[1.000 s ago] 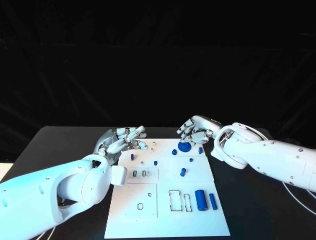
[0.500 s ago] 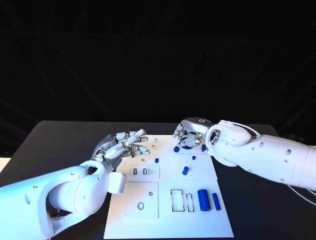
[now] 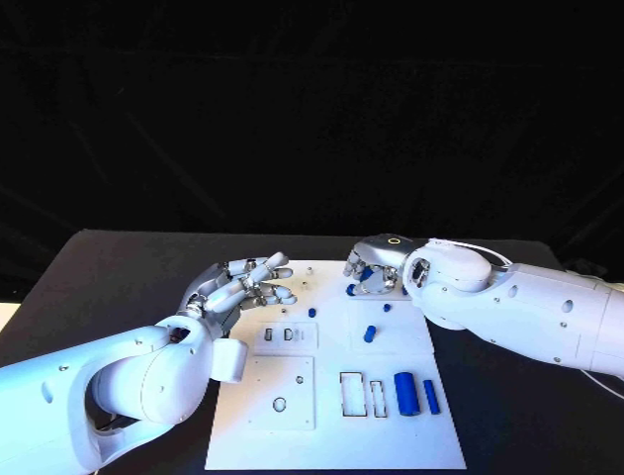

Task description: Assemble the parts on the task board

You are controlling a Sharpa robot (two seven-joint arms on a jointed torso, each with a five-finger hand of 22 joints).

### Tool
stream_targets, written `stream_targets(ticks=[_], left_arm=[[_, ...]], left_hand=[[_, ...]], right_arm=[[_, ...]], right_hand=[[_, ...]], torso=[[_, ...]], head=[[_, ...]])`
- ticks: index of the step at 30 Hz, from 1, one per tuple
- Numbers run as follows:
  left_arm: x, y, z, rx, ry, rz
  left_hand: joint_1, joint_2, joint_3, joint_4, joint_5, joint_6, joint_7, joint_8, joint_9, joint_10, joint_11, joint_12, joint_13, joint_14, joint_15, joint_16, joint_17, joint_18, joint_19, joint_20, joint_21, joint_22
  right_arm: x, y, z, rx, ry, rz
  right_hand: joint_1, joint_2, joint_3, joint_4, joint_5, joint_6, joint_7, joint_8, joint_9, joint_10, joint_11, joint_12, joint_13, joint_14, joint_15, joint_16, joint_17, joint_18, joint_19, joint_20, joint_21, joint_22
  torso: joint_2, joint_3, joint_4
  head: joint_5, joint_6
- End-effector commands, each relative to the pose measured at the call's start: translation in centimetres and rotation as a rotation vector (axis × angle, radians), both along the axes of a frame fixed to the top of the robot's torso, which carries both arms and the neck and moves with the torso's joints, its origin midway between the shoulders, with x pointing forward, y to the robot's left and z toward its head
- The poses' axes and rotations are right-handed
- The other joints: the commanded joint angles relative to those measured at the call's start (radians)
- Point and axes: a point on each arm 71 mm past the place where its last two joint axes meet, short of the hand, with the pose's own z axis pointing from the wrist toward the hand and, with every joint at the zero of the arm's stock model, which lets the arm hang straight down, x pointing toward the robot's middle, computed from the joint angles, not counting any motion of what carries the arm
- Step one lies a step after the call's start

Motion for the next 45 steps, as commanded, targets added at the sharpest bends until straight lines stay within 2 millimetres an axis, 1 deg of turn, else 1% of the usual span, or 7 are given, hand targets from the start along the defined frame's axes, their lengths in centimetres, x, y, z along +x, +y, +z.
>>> stream_targets(ticks=[1,7,15,32,37,41,45], left_arm=[[0.01,-0.27,0.12,-0.019,0.003,-0.023],[0.1,-0.29,0.04,-0.018,0.008,-0.024],[0.09,-0.32,0.01,-0.017,0.013,-0.027],[0.24,-0.17,-0.08,-0.015,0.016,-0.025],[0.32,-0.17,-0.13,-0.014,0.018,-0.025],[0.39,-0.19,-0.17,-0.014,0.019,-0.025],[0.42,-0.19,-0.2,-0.013,0.021,-0.026]], left_hand=[[0.001,0.002,-0.001,-0.003,0.005,0.0,0.006,-0.006,-0.001,-0.003,0.003,-0.005,0.0,-0.007,-0.001,0.005,0.001,0.006,-0.005,0.002,0.004,0.002],[-0.001,0.003,-0.002,-0.002,0.004,0.0,0.006,-0.006,0.0,-0.003,0.003,-0.005,0.0,-0.008,-0.001,0.007,0.004,0.006,-0.006,0.002,0.005,0.003],[0.003,0.009,0.001,-0.005,0.005,0.0,0.007,-0.008,0.0,-0.004,0.004,-0.004,0.0,-0.01,-0.001,0.012,0.012,0.007,-0.008,0.003,0.009,0.005],[0.009,0.015,0.005,-0.011,0.005,-0.003,0.009,-0.011,0.0,-0.009,0.005,-0.006,-0.001,-0.016,0.0,0.018,0.025,0.007,-0.011,0.004,0.015,0.01],[0.01,0.015,0.006,-0.013,0.005,-0.004,0.01,-0.012,-0.001,-0.01,0.005,-0.006,-0.002,-0.017,0.0,0.02,0.027,0.007,-0.012,0.004,0.016,0.011],[0.016,0.019,0.01,-0.018,0.006,-0.006,0.011,-0.014,-0.001,-0.014,0.006,-0.007,-0.002,-0.021,0.0,0.023,0.034,0.007,-0.014,0.004,0.019,0.013],[0.019,0.021,0.014,-0.021,0.006,-0.007,0.011,-0.015,-0.001,-0.015,0.007,-0.007,-0.003,-0.024,0.0,0.025,0.039,0.008,-0.016,0.004,0.021,0.015]], right_arm=[[0.05,0.0,-0.21,-0.059,0.002,0.0],[0.17,-0.05,-0.3,-0.065,0.006,-0.001],[0.31,0.03,-0.55,-0.078,0.026,-0.002],[0.22,0.17,-0.68,-0.05,0.057,0.01],[0.25,0.14,-0.61,-0.034,0.053,0.012],[0.34,0.07,-0.31,-0.001,0.021,0.011],[0.36,0.01,0.26,0.051,-0.04,0.01]], right_hand=[[-0.006,-0.003,0.003,0.002,0.0,0.006,-0.002,0.001,0.002,-0.004,-0.001,-0.001,-0.001,0.029,0.007,0.003,0.005,0.004,-0.005,0.001,0.002,0.006],[0.001,0.011,0.02,0.007,-0.004,0.011,-0.004,0.001,0.002,-0.006,-0.002,0.0,-0.002,0.028,0.006,0.008,0.008,0.004,-0.011,0.002,0.013,0.015],[0.013,0.029,0.067,0.015,-0.05,0.02,-0.004,0.001,0.002,-0.002,-0.002,0.001,-0.003,0.025,0.006,0.014,0.009,0.004,-0.024,0.002,0.032,0.027],[0.001,0.021,0.107,0.034,-0.087,0.029,-0.005,0.001,0.002,0.006,-0.003,0.001,-0.003,0.026,0.006,0.026,0.018,0.002,-0.031,0.003,0.057,0.048],[-0.003,0.026,0.12,0.046,-0.089,0.038,-0.006,0.004,0.003,0.014,-0.005,0.004,-0.002,0.027,0.004,0.034,0.025,0.002,-0.032,0.003,0.064,0.055],[-0.006,0.041,0.142,0.069,-0.091,0.059,-0.012,0.011,0.007,0.036,-0.012,0.01,0.0,0.032,-0.002,0.056,0.051,-0.004,-0.014,-0.001,0.095,0.096],[0.014,0.066,0.188,0.08,-0.115,0.084,-0.018,0.023,0.012,0.068,-0.022,0.018,0.002,0.04,-0.013,0.096,0.1,-0.017,0.027,-0.009,0.155,0.18]], torso=[[0.004,-0.0008,0.001],[0.009,-0.0018,0.0005],[0.014,-0.0031,0.0053],[0.02,-0.0068,0.0124],[0.021,-0.0077,0.0139],[0.022,-0.0088,0.015],[0.022,-0.0087,0.0166]], head=[[-0.001,-0.001],[-0.001,0.004],[-0.007,0.006],[-0.014,0.0],[-0.015,-0.007],[-0.016,-0.007],[-0.017,-0.006]])
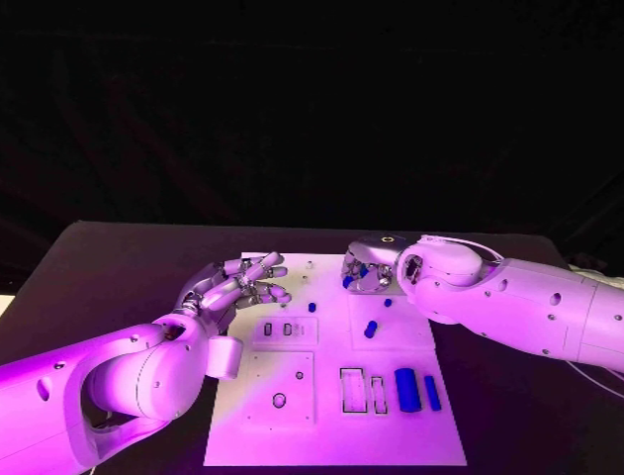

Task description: Assemble the parts on the task board

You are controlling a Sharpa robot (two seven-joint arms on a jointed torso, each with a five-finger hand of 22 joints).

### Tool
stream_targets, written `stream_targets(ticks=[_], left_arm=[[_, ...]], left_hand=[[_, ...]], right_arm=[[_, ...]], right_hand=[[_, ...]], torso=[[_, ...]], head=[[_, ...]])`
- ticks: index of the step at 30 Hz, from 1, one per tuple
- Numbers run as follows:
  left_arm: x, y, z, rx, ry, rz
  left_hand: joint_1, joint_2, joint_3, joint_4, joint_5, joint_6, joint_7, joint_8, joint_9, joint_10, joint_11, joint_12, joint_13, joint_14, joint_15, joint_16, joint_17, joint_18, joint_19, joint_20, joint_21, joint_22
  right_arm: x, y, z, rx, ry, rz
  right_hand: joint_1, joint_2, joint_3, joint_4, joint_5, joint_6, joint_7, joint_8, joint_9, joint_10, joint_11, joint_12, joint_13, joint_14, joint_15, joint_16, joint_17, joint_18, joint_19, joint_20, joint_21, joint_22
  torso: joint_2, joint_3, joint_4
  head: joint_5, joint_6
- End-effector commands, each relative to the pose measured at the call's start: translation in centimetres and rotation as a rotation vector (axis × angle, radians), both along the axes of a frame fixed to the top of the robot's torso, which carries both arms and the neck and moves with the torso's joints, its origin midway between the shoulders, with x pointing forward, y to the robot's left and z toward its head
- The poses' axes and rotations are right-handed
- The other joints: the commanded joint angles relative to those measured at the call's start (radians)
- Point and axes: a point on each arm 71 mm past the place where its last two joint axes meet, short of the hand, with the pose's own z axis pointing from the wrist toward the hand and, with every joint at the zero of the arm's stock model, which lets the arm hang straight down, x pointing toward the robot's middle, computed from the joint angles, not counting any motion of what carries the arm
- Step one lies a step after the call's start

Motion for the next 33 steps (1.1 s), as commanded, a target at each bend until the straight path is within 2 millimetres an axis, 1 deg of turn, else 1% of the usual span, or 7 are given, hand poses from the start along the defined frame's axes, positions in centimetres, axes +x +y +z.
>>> stream_targets(ticks=[1,7,11,16,22,25,33], left_arm=[[0.0,-0.3,0.1,-0.015,-0.001,-0.022],[0.1,-0.2,0.1,-0.011,-0.001,-0.016],[0.2,-0.1,0.0,-0.01,-0.001,-0.013],[0.2,-0.2,0.0,-0.01,-0.005,-0.015],[0.1,-0.4,0.1,-0.012,-0.011,-0.027],[0.1,-0.5,0.1,-0.011,-0.013,-0.028],[0.1,-0.7,0.2,-0.014,-0.013,-0.036]], left_hand=[[0.005,0.007,0.0,-0.007,0.006,0.0,0.004,-0.006,-0.001,-0.009,0.0,-0.007,-0.001,-0.01,0.001,0.005,0.002,0.008,-0.006,0.001,0.006,0.002],[0.011,0.009,0.006,-0.014,0.006,-0.004,0.006,-0.009,-0.001,-0.014,0.001,-0.008,-0.003,-0.014,0.001,0.008,0.01,0.008,-0.009,0.001,0.011,0.005],[0.013,0.009,0.007,-0.015,0.006,-0.005,0.006,-0.009,-0.001,-0.015,0.001,-0.009,-0.003,-0.015,0.001,0.009,0.012,0.008,-0.01,0.001,0.012,0.006],[0.016,0.009,0.009,-0.019,0.006,-0.007,0.008,-0.011,-0.001,-0.017,0.003,-0.009,-0.004,-0.021,0.003,0.01,0.017,0.007,-0.014,0.002,0.014,0.008],[0.016,0.008,0.01,-0.02,0.006,-0.007,0.008,-0.011,-0.001,-0.018,0.003,-0.009,-0.004,-0.024,0.003,0.01,0.018,0.007,-0.016,0.002,0.014,0.008],[0.017,0.008,0.01,-0.021,0.006,-0.008,0.009,-0.012,-0.001,-0.019,0.004,-0.009,-0.004,-0.026,0.003,0.01,0.019,0.007,-0.017,0.002,0.015,0.009],[0.016,0.008,0.011,-0.022,0.006,-0.01,0.01,-0.012,-0.001,-0.021,0.004,-0.01,-0.005,-0.027,0.004,0.011,0.021,0.007,-0.019,0.003,0.016,0.01]], right_arm=[[0.0,0.1,0.8,0.079,-0.083,0.012],[-0.2,0.5,1.6,0.154,-0.162,0.04],[-0.2,0.9,1.8,0.17,-0.175,0.042],[0.4,1.5,1.8,0.177,-0.188,0.03],[0.9,2.4,1.7,0.176,-0.188,0.016],[1.2,2.9,1.6,0.171,-0.182,0.016],[1.6,3.9,1.2,0.145,-0.164,0.009]], right_hand=[[0.018,0.033,0.027,0.009,-0.005,0.016,-0.004,0.012,0.01,0.018,-0.005,0.005,0.002,0.037,-0.01,0.025,0.031,-0.02,0.02,-0.003,0.029,0.04],[0.022,0.026,0.053,0.016,-0.005,0.026,-0.007,0.018,0.015,0.037,-0.012,0.007,0.003,0.037,-0.017,0.039,0.045,-0.022,0.027,-0.003,0.046,0.059],[0.017,0.014,0.061,0.024,-0.007,0.026,-0.007,0.019,0.016,0.039,-0.012,0.004,0.002,0.035,-0.017,0.04,0.043,-0.023,0.025,-0.004,0.051,0.062],[0.014,0.006,0.064,0.029,-0.007,0.023,-0.006,0.017,0.016,0.037,-0.01,0.0,0.001,0.032,-0.016,0.036,0.036,-0.022,0.021,-0.004,0.049,0.058],[0.01,-0.003,0.07,0.037,-0.006,0.018,-0.003,0.014,0.016,0.031,-0.008,-0.006,0.0,0.029,-0.014,0.034,0.032,-0.021,0.015,-0.002,0.047,0.052],[0.01,-0.006,0.072,0.039,-0.006,0.016,-0.003,0.013,0.016,0.029,-0.007,-0.008,0.0,0.029,-0.013,0.037,0.035,-0.021,0.013,-0.002,0.047,0.051],[0.009,-0.011,0.073,0.041,-0.006,0.014,-0.002,0.011,0.016,0.027,-0.006,-0.01,0.0,0.03,-0.012,0.041,0.04,-0.021,0.012,-0.002,0.048,0.052]], torso=[[0.001,-0.0007,0.0025],[0.002,-0.0012,0.0048],[0.003,-0.0023,0.0059],[0.004,-0.0047,0.0056],[0.005,-0.004,0.0111],[0.005,-0.0045,0.0089],[0.009,-0.0065,0.0116]], head=[[0.0,0.002],[0.002,0.007],[0.004,0.005],[0.002,0.006],[0.001,0.006],[0.003,0.006],[-0.001,0.004]])
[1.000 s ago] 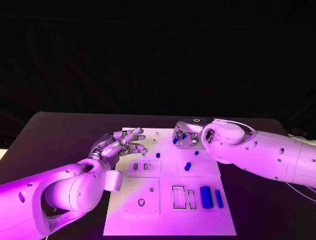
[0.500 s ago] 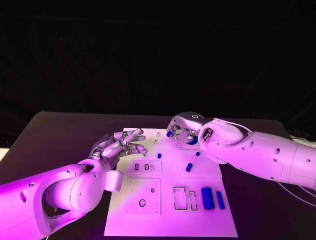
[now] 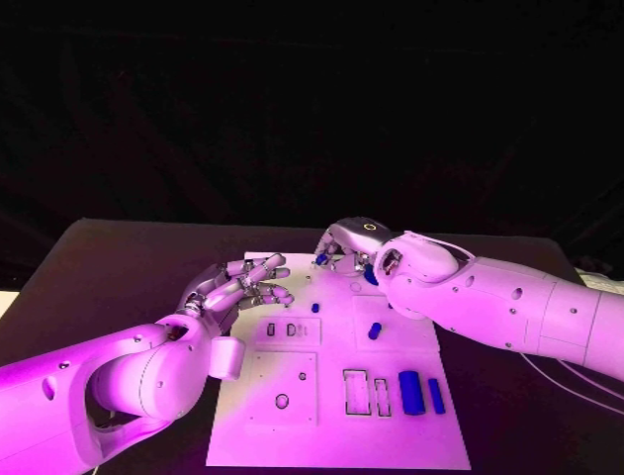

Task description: Assemble the parts on the task board

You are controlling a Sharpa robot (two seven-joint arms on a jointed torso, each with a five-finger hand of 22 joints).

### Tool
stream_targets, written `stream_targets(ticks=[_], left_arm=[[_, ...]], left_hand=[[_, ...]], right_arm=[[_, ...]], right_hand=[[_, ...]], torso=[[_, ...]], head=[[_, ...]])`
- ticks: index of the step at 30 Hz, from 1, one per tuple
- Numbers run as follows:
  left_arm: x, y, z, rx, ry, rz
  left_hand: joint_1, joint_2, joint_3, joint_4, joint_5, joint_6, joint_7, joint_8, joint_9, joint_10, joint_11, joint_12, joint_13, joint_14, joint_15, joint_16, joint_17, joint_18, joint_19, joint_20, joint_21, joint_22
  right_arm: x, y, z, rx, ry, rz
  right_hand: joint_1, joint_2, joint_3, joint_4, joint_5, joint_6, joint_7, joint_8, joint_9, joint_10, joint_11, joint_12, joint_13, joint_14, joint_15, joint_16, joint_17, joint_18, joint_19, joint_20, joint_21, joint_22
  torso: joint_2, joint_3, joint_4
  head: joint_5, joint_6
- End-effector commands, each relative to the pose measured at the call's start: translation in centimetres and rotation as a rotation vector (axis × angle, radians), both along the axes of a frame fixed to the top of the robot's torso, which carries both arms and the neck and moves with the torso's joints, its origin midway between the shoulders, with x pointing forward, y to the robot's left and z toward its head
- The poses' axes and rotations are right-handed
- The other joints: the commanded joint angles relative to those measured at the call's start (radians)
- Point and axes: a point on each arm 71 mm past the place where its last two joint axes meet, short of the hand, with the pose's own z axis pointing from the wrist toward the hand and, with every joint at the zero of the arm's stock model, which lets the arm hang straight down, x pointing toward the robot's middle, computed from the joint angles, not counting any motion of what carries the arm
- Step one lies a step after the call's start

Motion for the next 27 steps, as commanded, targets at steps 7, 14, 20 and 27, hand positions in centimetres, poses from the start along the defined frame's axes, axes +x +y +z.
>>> stream_targets(ticks=[7,14,20,27], left_arm=[[-0.3,-0.6,0.3,-0.017,-0.014,-0.036],[-0.3,-0.7,0.3,-0.019,-0.012,-0.043],[-0.2,-0.5,0.3,-0.017,-0.011,-0.04],[-0.1,-0.4,0.3,-0.016,-0.011,-0.038]], left_hand=[[0.008,0.0,0.0,-0.006,0.006,-0.004,0.004,-0.005,-0.001,-0.009,-0.002,-0.006,-0.002,-0.011,0.001,0.005,0.003,0.007,-0.01,0.0,0.006,0.003],[0.008,0.0,0.001,-0.007,0.006,-0.006,0.004,-0.006,-0.002,-0.011,-0.001,-0.007,-0.003,-0.013,0.002,0.006,0.005,0.007,-0.012,0.0,0.007,0.003],[0.008,0.0,0.001,-0.007,0.006,-0.007,0.004,-0.007,-0.002,-0.012,-0.001,-0.007,-0.003,-0.013,0.002,0.007,0.006,0.007,-0.012,0.0,0.007,0.004],[0.008,0.0,0.001,-0.007,0.006,-0.007,0.005,-0.007,-0.002,-0.012,-0.001,-0.007,-0.003,-0.014,0.002,0.007,0.007,0.007,-0.013,0.0,0.008,0.004]], right_arm=[[0.3,0.8,-0.4,-0.048,0.025,-0.023],[0.4,1.3,-0.4,-0.063,0.019,-0.048],[0.5,1.5,-0.4,-0.079,0.013,-0.071],[0.6,1.4,-0.2,-0.087,-0.017,-0.116]], right_hand=[[-0.009,-0.022,0.036,0.048,0.004,0.001,-0.002,0.003,0.016,-0.003,0.005,-0.009,0.001,0.032,0.0,0.013,0.01,-0.005,-0.008,0.001,0.004,0.004],[-0.014,-0.026,0.035,0.055,0.004,0.0,-0.001,0.002,0.016,-0.004,0.005,-0.009,0.001,0.032,0.001,0.014,0.011,-0.005,-0.008,0.002,0.005,0.005],[-0.016,-0.028,0.035,0.059,0.004,-0.001,-0.001,0.001,0.016,-0.006,0.006,-0.01,0.001,0.032,0.002,0.015,0.011,-0.005,-0.01,0.002,0.005,0.004],[-0.015,-0.028,0.038,0.061,0.005,-0.001,-0.001,0.001,0.016,-0.006,0.006,-0.01,0.001,0.031,0.002,0.015,0.01,-0.005,-0.01,0.002,0.005,0.003]], torso=[[0.006,-0.0019,0.0019],[0.005,-0.0042,0.0045],[0.007,-0.0049,0.0038],[0.007,-0.0058,0.0059]], head=[[-0.003,0.0],[-0.005,-0.002],[-0.006,-0.004],[-0.006,-0.004]])
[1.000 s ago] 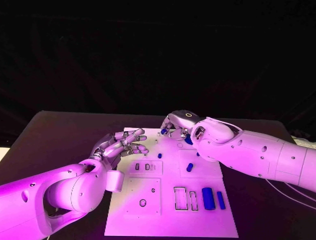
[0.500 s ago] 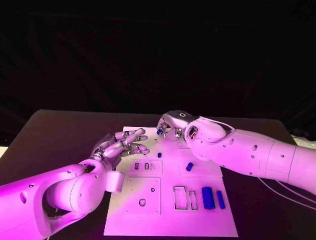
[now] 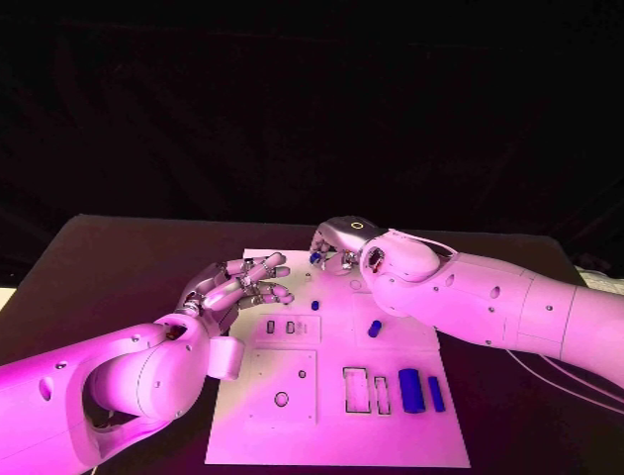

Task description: Assemble the parts on the task board

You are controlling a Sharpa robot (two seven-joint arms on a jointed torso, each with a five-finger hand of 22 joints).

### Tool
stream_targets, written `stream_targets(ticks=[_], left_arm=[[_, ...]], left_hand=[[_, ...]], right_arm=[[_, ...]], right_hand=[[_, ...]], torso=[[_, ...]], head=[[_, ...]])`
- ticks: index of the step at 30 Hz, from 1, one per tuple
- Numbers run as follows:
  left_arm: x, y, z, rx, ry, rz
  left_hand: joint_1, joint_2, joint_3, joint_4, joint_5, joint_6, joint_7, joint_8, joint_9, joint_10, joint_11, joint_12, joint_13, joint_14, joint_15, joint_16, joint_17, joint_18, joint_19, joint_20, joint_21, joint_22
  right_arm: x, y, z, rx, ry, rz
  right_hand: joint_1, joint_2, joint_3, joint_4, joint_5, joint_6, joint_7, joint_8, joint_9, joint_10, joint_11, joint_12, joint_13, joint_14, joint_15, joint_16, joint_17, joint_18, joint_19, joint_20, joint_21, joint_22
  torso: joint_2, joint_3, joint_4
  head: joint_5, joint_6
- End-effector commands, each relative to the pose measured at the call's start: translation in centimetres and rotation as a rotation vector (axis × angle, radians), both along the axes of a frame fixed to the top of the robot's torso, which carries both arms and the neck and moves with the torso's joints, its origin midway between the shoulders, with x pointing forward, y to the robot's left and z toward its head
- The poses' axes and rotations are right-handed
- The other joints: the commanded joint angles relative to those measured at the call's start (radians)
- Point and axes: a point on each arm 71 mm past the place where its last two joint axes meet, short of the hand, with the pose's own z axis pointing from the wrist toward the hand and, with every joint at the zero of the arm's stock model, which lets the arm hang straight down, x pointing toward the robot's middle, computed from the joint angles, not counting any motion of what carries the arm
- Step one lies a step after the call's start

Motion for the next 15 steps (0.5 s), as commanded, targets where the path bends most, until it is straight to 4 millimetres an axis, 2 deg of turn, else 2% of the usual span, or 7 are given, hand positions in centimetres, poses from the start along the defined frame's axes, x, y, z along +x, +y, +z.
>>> stream_targets(ticks=[1,15], left_arm=[[-0.02,-0.17,0.18,-0.01,-0.011,-0.023],[0.11,-0.13,0.11,-0.009,-0.01,-0.024]], left_hand=[[0.008,0.0,0.001,-0.007,0.006,-0.004,0.001,-0.006,-0.002,-0.005,-0.001,-0.007,-0.001,-0.007,0.002,0.007,0.002,0.007,-0.005,0.0,0.004,0.001],[0.008,0.0,0.001,-0.007,0.006,-0.004,0.001,-0.006,-0.002,-0.005,-0.001,-0.007,-0.001,-0.007,0.002,0.007,0.002,0.007,-0.005,0.0,0.004,0.001]], right_arm=[[0.09,-0.21,0.02,-0.034,-0.027,-0.054],[0.02,0.18,-0.04,-0.04,-0.017,-0.05]], right_hand=[[0.009,-0.002,0.001,0.004,0.007,0.002,0.0,0.002,0.016,-0.003,0.002,-0.006,-0.001,0.031,0.002,0.005,-0.001,-0.005,-0.006,-0.001,0.006,0.0],[0.0,-0.018,0.001,0.017,0.006,0.002,0.001,0.001,0.017,-0.004,0.003,-0.006,0.0,0.03,0.003,0.005,-0.003,-0.005,-0.009,0.0,0.007,-0.001]], torso=[[0.001,0.0,0.0005],[0.003,-0.0008,0.0008]], head=[[0.0,0.0],[0.002,-0.004]])
